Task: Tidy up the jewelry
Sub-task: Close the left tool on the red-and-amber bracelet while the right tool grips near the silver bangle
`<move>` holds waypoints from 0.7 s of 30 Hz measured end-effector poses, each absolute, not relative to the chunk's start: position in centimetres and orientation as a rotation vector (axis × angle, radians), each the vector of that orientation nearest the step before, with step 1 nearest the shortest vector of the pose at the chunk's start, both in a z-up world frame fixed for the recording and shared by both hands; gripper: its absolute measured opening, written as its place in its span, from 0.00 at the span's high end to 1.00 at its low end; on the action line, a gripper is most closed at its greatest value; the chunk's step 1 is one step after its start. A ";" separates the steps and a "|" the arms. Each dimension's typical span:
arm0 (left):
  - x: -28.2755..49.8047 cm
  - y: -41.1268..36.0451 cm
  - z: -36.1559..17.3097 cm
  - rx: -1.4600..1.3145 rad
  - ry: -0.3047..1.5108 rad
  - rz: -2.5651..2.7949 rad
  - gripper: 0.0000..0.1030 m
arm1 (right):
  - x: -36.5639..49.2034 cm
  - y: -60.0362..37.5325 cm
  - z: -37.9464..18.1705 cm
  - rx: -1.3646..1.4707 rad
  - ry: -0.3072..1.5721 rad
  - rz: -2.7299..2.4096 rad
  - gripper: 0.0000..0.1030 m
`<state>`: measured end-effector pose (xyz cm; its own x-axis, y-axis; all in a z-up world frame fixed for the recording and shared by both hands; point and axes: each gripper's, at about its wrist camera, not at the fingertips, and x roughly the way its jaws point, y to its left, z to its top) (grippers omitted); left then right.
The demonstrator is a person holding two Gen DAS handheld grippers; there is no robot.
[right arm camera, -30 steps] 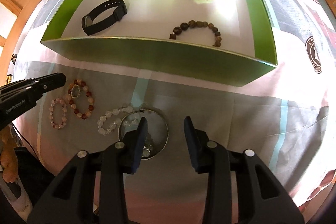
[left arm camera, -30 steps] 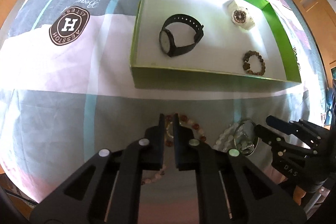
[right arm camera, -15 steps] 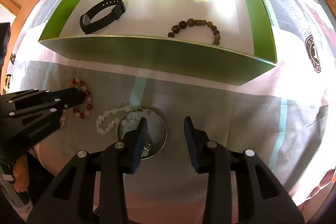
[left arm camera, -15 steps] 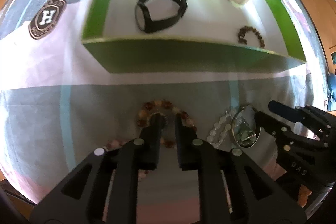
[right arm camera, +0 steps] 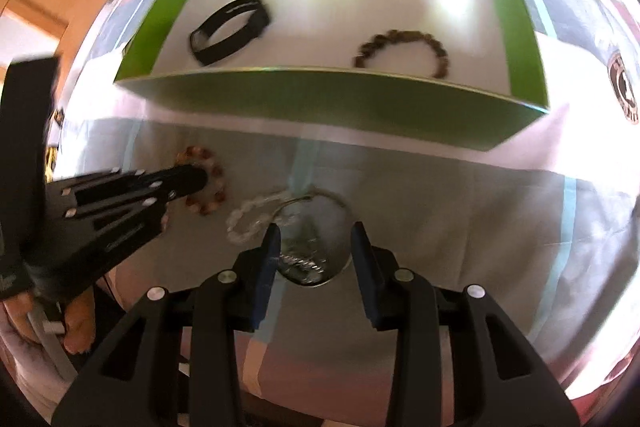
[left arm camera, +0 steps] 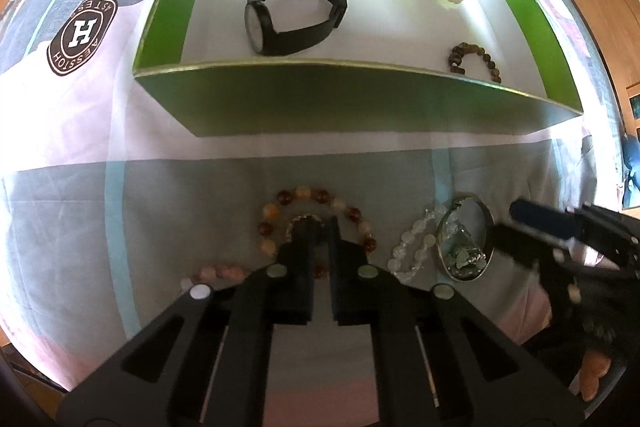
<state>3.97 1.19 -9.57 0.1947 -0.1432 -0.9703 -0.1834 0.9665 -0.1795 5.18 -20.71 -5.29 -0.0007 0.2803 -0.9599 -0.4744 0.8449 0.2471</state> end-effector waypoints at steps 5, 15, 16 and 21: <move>4.0 0.9 -10.0 -0.278 1.383 0.030 0.95 | 4.4 -19.5 -6.5 -0.233 1.486 0.610 0.64; 4.4 0.3 -10.1 -0.282 1.373 0.035 0.95 | 4.9 -20.7 -4.0 -0.170 1.379 0.533 0.97; 4.4 0.4 -9.9 -0.287 1.364 0.034 0.95 | 5.0 -20.9 -3.7 -0.166 1.368 0.523 0.97; 4.2 0.8 -8.2 -0.311 1.307 0.012 0.96 | 6.2 -22.7 -2.8 -0.111 1.344 0.477 0.97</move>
<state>4.20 0.84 -8.24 0.2667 -0.1654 -0.9495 -0.1829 0.9586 -0.2184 6.23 -22.68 -2.81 0.1446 0.2674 -0.9527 -0.3934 0.8990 0.1926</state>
